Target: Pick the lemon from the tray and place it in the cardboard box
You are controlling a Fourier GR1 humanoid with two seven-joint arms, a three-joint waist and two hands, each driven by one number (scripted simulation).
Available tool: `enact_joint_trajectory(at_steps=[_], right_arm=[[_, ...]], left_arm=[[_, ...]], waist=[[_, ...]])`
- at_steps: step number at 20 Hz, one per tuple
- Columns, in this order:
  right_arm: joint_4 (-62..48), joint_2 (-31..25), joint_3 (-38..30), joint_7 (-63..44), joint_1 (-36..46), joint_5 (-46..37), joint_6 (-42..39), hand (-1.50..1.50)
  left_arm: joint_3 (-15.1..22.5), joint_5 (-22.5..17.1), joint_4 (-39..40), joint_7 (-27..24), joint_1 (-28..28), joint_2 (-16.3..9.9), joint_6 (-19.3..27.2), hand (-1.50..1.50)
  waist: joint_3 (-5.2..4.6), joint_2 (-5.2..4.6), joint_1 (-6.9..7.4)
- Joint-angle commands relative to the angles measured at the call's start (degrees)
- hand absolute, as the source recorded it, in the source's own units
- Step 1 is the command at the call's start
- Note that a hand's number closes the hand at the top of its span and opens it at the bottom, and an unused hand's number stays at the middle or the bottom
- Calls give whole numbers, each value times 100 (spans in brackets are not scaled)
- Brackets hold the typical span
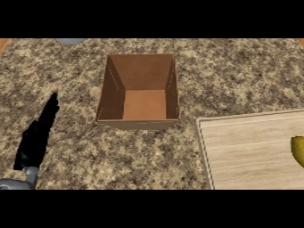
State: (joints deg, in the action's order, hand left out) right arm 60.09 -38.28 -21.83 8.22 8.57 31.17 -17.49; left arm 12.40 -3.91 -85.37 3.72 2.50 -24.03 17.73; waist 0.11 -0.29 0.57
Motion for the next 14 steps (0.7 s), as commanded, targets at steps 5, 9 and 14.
enact_joint_trajectory(at_steps=[5, 9, 14], right_arm=[[-282, -1547, 787, 445, -356, -1347, -1707, -150], [-305, -2231, 1205, 631, -359, -1908, -2614, -150], [-223, -2307, 1630, 837, -189, -2391, -3254, -150]], left_arm=[[-205, -143, -48, -21, -85, -243, -288, 0], [44, 53, -118, -6, -176, 1, -123, 0], [-81, 69, -375, 176, -174, -66, -181, 0]], waist=[[-1, -2, 60], [1, -5, 75], [-5, 22, 20]])
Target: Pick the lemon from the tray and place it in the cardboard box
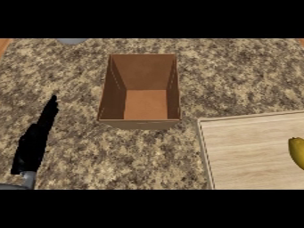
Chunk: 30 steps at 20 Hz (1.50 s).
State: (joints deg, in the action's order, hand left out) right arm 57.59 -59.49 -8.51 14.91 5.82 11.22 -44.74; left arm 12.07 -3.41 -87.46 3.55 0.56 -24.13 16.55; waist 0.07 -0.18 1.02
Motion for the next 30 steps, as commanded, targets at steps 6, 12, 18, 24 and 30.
enact_joint_trajectory(at_steps=[6, 12, 18, 24, 30], right_arm=[[-91, 540, 557, -623, 812, -908, -105, -150], [44, 776, 318, -562, 465, -1440, -38, -150], [121, 1049, 257, -639, 470, -1829, -50, -150], [448, 1212, -3, -506, -13, -2070, -137, -150], [358, 1368, -306, -742, 323, -2215, -244, -150]], left_arm=[[-356, 41, 304, -15, 177, 91, -352, 0], [-466, 343, 11, 83, -15, 285, -416, 0], [-590, 482, 191, -51, 47, 563, -514, 0], [-752, 709, -591, 346, -415, 521, -617, 0], [-1097, 704, -110, 159, -118, 596, -975, 0]], waist=[[-6, 4, -42], [-6, 16, -76], [-6, 13, -80], [-6, 23, -93], [-6, 19, -90]])
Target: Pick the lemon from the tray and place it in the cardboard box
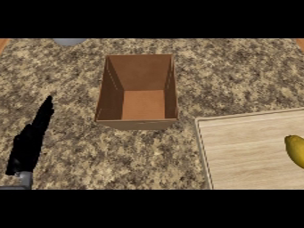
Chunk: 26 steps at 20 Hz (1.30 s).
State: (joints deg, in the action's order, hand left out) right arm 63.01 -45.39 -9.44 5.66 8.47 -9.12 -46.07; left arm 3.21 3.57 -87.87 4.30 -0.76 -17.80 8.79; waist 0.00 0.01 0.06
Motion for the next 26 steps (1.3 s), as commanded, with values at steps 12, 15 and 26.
enact_joint_trajectory(at_steps=[12, 15, 26], right_arm=[[139, 604, -310, -81, -54, -634, -9, -150], [534, 816, -382, 45, -543, -647, 138, -150], [-68, 1030, -270, 401, -56, -1174, 111, 150]], left_arm=[[-240, 444, 469, -134, 297, 546, -234, 0], [-143, 586, -454, 53, -354, 534, -184, 0], [-501, 554, -179, -48, -154, 564, -497, 0]], waist=[[-1, -2, -10], [0, 8, -6], [0, -1, 11]])
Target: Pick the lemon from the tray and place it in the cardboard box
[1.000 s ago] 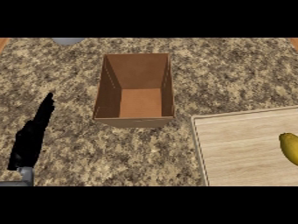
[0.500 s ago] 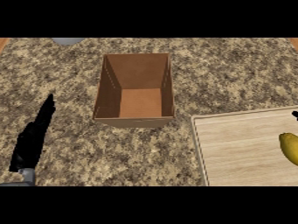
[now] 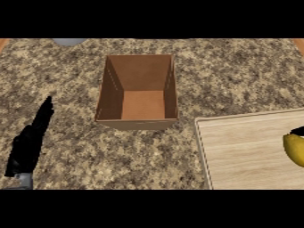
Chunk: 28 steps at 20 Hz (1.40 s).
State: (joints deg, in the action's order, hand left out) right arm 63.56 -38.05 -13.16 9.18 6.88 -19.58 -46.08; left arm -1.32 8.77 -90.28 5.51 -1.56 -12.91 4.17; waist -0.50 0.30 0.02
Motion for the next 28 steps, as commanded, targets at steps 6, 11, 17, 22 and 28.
enact_joint_trajectory(at_steps=[6, 11, 17, 22, 28], right_arm=[[8, 291, -87, 339, 66, -698, 1328, 150], [308, 401, 694, 820, 941, -1435, 1920, 150], [701, 106, 1964, 1715, 2382, -2634, 2371, 150], [-542, 355, 2148, 2548, 3378, -3109, 3236, 150], [-2018, 676, 1709, 3797, 4427, -2602, 3229, 150]], left_arm=[[13, 116, 131, -129, -14, 200, -4, 0], [189, 187, -114, 156, 167, 186, -104, 0], [380, 132, 100, -4, 556, 200, -361, 0], [179, 189, 317, 33, 761, 142, -232, 0], [147, 213, 334, -137, 440, 220, -116, 0]], waist=[[52, -32, 15], [67, -60, 265], [69, -239, 923], [67, -222, 633], [60, -156, 443]])
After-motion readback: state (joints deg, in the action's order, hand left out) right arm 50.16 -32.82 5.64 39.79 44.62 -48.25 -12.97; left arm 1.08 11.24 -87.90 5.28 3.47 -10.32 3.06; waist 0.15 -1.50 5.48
